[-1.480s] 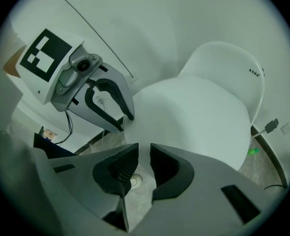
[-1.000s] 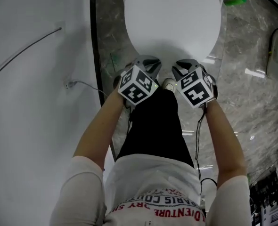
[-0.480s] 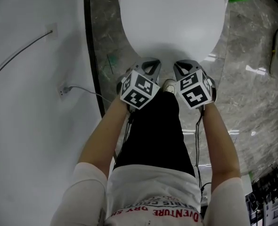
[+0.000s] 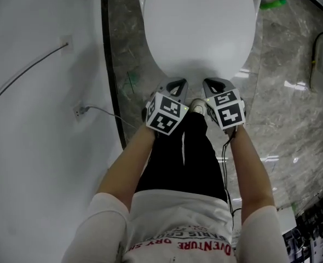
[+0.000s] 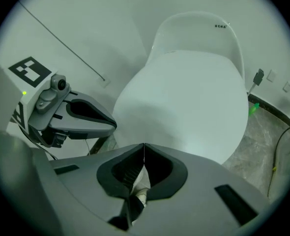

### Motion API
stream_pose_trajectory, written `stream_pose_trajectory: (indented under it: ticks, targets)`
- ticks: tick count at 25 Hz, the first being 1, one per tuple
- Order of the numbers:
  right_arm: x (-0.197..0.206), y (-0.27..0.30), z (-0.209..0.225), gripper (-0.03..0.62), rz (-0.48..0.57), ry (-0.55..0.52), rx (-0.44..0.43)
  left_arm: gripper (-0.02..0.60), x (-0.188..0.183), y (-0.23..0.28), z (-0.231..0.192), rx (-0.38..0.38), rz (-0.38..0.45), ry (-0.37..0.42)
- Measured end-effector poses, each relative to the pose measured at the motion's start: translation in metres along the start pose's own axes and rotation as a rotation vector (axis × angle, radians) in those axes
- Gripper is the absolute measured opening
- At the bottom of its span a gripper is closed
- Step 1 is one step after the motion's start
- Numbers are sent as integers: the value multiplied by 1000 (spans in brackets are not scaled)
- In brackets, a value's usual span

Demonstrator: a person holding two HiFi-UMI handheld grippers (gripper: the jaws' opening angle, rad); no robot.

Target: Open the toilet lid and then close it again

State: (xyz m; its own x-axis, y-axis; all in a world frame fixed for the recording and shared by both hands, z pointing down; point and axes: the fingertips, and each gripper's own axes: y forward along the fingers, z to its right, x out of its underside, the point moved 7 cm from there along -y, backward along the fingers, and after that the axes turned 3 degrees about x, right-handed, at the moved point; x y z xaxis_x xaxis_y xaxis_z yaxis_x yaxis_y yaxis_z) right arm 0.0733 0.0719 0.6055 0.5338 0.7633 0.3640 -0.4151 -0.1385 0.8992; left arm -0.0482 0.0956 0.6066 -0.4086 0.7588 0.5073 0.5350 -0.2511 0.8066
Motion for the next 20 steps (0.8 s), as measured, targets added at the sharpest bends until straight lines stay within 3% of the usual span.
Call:
stream_pose_trajectory:
  ticks: [6,15,20]
  targets:
    - [-49,-93,-8,14,216,-4,68,8,-58,-73,24,-82,171,-9]
    - [-151,-277,-32,14,481,47,207,8,-200,-235,56,-75,501,-34]
    - [-193,-364,-58,15,671,-21,294,8,-251,-323,69,-119,665,45]
